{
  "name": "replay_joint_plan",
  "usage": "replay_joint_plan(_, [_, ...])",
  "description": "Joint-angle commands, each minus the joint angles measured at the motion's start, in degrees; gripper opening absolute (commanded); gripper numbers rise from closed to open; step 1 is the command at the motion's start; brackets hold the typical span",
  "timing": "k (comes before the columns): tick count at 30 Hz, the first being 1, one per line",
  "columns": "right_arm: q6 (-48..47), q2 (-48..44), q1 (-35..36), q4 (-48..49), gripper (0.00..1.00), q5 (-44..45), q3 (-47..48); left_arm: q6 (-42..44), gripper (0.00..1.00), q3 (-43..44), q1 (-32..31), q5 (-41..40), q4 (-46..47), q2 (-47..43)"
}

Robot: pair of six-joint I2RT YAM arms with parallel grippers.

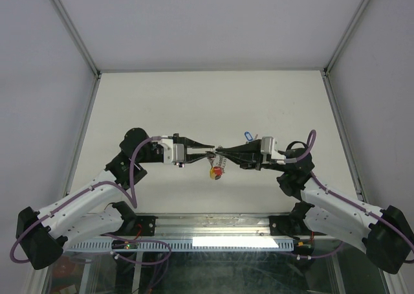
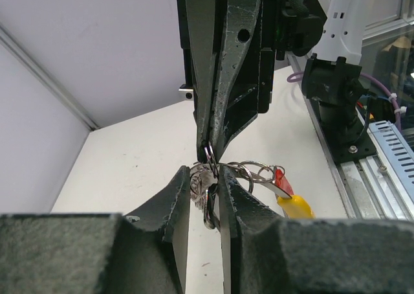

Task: Put the keys on the keyring

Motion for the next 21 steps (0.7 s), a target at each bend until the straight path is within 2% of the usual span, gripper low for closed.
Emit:
replay_joint_plan(1, [0.0,-0.8,-0.1,4.3,0.00,1.3,2.4,0.8,0.06,1.9,0.3,0.2,-0.7,-0.4])
replay_joint_plan(6, [0.5,-1.0,-0.1,5.3,0.00,2.0,2.0,0.5,0.00,2.0,0.4,-0.3,-0.7,-0.1])
replay_joint_plan(14, [5.0,0.2,0.0,13.0,0.00,5.3,0.2,0.0,0.00,1.3,0.4,-2.4,-0.3,-0.1])
replay_joint_plan(21, [9.7,2.6,0.0,20.9,0.00,8.7,-1.0,-1.8,0.05,-0.3,-0.1,-3.2,2.5,0.0])
